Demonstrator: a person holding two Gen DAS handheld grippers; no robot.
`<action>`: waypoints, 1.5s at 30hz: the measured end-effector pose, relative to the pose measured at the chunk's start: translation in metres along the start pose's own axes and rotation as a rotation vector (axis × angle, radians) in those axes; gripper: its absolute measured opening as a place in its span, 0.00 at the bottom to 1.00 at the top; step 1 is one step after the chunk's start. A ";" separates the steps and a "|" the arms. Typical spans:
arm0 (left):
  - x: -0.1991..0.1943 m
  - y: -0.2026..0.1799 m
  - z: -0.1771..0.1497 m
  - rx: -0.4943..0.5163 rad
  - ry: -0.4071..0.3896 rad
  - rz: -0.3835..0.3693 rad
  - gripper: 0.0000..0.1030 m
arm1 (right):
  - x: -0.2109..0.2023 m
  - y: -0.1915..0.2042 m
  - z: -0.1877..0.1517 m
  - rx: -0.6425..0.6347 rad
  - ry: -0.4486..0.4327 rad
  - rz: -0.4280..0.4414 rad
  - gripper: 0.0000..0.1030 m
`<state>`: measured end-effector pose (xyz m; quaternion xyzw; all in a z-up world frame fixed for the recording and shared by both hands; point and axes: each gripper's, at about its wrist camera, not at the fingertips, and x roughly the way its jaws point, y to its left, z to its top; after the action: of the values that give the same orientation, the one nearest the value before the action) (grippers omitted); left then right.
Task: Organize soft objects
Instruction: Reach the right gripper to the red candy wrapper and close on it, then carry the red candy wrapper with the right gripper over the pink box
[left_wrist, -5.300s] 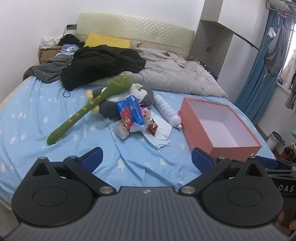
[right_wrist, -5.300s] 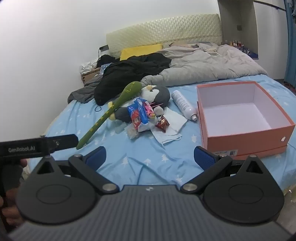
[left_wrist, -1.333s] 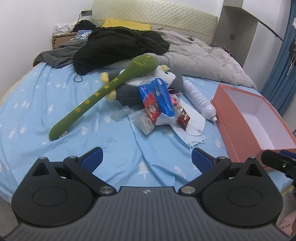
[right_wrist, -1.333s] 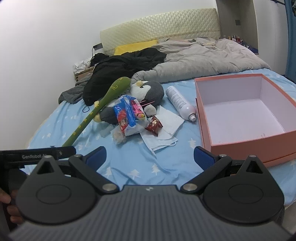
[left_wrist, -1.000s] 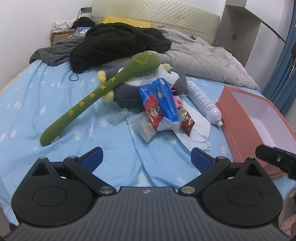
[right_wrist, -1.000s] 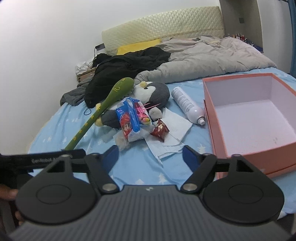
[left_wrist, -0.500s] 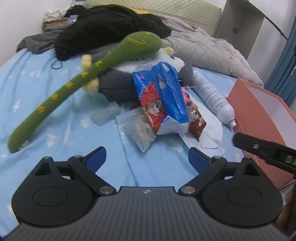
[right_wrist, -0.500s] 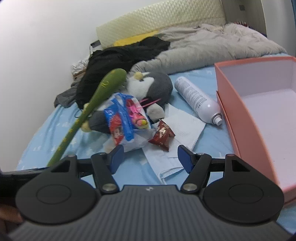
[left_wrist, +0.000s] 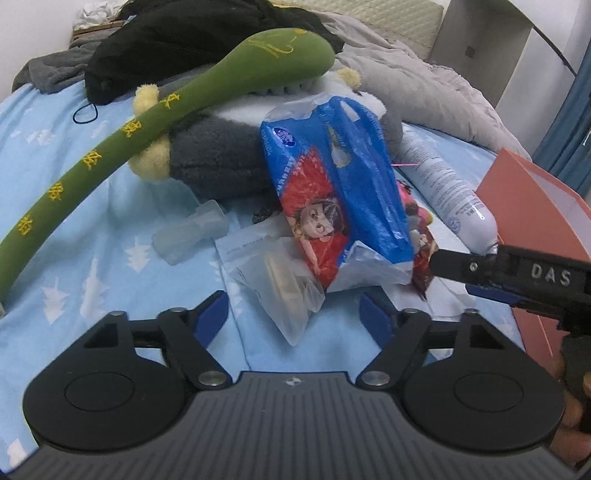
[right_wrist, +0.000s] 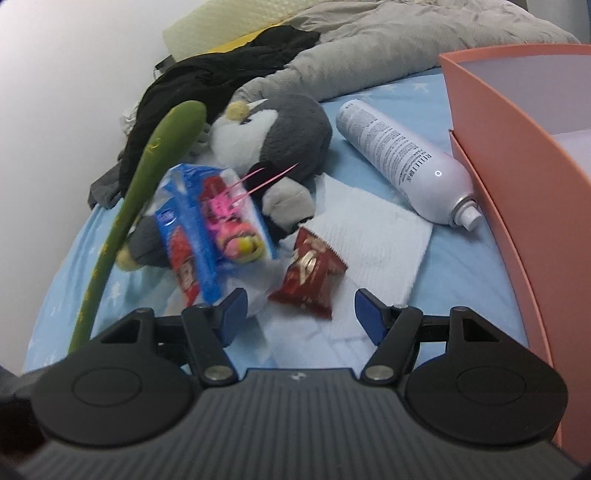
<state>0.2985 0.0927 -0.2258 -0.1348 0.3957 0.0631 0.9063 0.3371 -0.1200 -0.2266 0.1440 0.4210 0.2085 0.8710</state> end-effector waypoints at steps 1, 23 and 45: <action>0.003 0.001 0.001 -0.003 0.002 0.000 0.71 | 0.005 -0.002 0.002 0.007 0.002 -0.005 0.66; -0.019 0.016 -0.012 -0.086 -0.048 -0.014 0.22 | 0.012 0.000 0.007 0.033 0.024 0.025 0.32; -0.116 0.000 -0.061 -0.097 -0.070 -0.045 0.17 | -0.089 0.024 -0.052 -0.132 0.024 -0.034 0.32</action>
<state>0.1771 0.0739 -0.1800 -0.1850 0.3569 0.0666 0.9132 0.2400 -0.1386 -0.1878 0.0765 0.4193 0.2225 0.8768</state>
